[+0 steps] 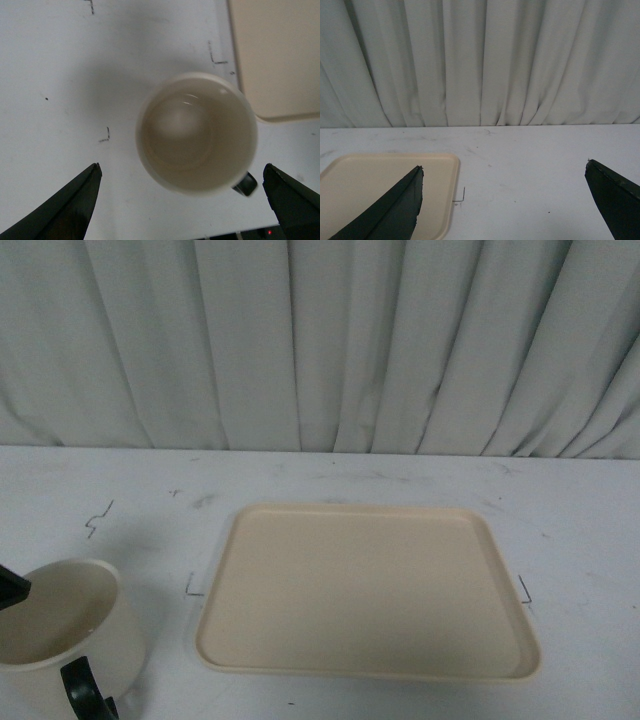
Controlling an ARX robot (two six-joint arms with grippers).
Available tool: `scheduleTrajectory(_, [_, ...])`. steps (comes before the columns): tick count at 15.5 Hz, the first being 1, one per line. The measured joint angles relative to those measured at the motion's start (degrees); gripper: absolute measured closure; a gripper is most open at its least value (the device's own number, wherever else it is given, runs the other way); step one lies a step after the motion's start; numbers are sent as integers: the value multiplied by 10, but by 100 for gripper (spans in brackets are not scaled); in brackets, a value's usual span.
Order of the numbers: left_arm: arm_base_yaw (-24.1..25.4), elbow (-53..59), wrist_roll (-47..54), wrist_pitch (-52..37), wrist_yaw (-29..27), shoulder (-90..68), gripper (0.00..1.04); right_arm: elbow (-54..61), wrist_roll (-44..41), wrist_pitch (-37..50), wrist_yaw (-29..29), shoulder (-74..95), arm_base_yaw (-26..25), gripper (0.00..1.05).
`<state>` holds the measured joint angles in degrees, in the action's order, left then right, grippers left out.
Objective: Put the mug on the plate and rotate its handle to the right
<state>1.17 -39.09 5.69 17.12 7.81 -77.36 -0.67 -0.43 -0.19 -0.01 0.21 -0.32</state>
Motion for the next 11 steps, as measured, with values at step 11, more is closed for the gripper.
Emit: scheduleTrajectory(11, [6, -43, 8, -99, -74, -194, 19, 0, 0, 0, 0, 0, 0, 6])
